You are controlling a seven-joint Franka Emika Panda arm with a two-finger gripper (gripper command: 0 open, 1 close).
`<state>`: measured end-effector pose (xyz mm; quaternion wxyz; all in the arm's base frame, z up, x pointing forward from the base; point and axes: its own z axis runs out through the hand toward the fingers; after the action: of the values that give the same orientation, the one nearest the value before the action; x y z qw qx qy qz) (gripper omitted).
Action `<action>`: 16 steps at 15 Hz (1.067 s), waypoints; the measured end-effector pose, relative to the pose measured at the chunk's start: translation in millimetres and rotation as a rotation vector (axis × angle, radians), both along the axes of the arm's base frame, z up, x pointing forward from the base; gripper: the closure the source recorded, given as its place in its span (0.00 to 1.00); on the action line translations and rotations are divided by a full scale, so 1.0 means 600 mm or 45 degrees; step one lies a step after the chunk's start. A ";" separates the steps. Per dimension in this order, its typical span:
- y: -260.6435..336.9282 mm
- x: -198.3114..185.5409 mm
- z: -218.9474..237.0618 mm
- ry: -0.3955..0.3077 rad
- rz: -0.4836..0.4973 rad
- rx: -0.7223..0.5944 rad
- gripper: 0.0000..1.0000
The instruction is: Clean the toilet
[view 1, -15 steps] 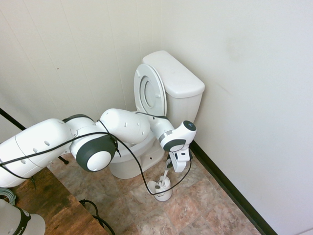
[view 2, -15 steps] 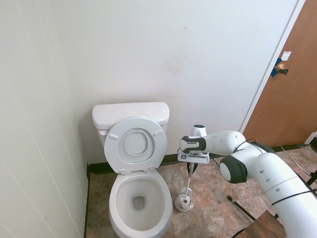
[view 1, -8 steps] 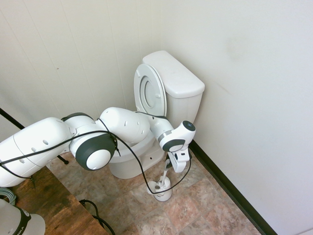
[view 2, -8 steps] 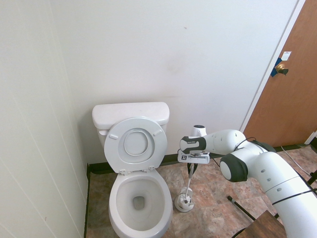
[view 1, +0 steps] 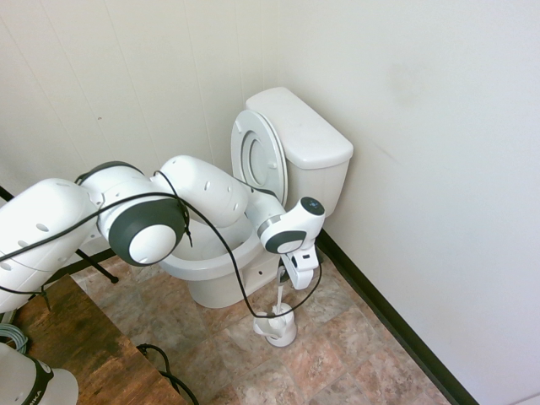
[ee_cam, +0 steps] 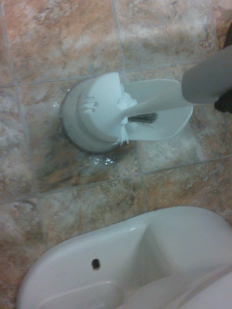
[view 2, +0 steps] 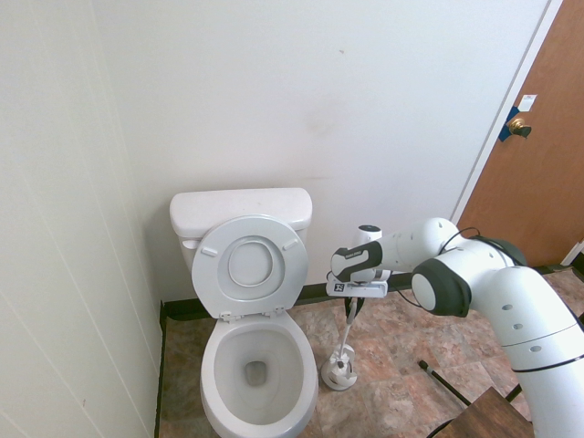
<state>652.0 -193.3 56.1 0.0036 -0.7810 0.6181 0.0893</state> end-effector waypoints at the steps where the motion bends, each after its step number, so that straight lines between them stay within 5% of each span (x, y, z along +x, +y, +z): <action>1: -0.003 -0.008 0.022 -0.005 0.004 -0.007 1.00; 16: 0.173 -0.139 0.398 -0.200 0.204 -0.146 1.00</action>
<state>568.3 -89.7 295.0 0.0004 -0.8313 0.5557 -0.0077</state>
